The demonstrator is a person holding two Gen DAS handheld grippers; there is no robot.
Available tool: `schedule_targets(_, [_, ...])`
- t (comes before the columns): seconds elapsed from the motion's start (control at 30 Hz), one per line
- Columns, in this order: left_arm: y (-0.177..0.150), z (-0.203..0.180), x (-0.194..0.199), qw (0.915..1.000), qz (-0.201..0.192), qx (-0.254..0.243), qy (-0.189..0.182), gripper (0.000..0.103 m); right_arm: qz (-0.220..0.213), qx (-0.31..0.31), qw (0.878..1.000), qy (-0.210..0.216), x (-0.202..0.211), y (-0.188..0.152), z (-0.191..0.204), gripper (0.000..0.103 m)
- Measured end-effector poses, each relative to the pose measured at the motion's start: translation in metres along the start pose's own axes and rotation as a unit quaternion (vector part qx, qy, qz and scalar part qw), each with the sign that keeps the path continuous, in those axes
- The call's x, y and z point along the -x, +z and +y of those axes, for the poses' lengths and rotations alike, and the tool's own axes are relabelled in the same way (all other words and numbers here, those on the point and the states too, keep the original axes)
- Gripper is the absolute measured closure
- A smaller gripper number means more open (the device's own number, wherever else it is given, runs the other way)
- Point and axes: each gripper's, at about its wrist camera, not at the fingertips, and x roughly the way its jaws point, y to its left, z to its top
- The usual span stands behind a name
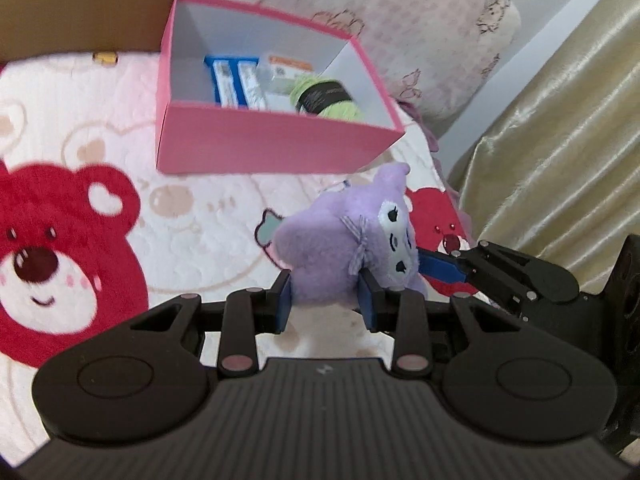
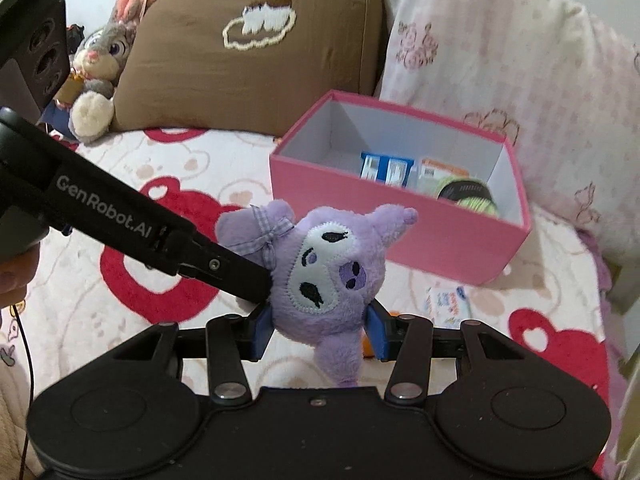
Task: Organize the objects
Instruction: 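Lift the purple doll with the right gripper and carry it into the pink box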
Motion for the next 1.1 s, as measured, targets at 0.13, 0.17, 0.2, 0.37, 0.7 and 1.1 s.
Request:
schedule_targets(0.13, [0.017, -0.015, 0.013, 0.9998, -0.005, -0.018, 0.011, 0.071, -0.011, 0.013, 1.0, -0.006, 0.013, 0.018, -0.005, 0.05])
schedule_targets(0.17, [0.023, -0.017, 0.016, 0.9997, -0.007, -0.019, 0.01, 0.071, -0.015, 0.018, 1.0, -0.007, 0.016, 0.023, -0.007, 0.05])
schedule_targets(0.2, [0.029, -0.02, 0.02, 0.9997, -0.01, -0.022, 0.01, 0.071, -0.02, 0.024, 0.999, -0.008, 0.018, 0.029, -0.009, 0.05])
schedule_targets(0.37, [0.059, -0.027, 0.025, 0.9993, -0.019, -0.025, 0.019, 0.07, -0.037, 0.043, 0.998, -0.006, 0.022, 0.06, -0.024, 0.05])
schedule_targets(0.7, [0.123, -0.026, 0.0, 0.999, -0.013, 0.002, 0.042, 0.07, -0.027, 0.047, 0.998, 0.01, -0.013, 0.11, -0.066, 0.051])
schedule_targets(1.1, [0.173, 0.007, -0.072, 0.9969, 0.011, 0.054, 0.056, 0.069, 0.042, 0.003, 0.998, 0.046, -0.095, 0.146, -0.118, 0.051])
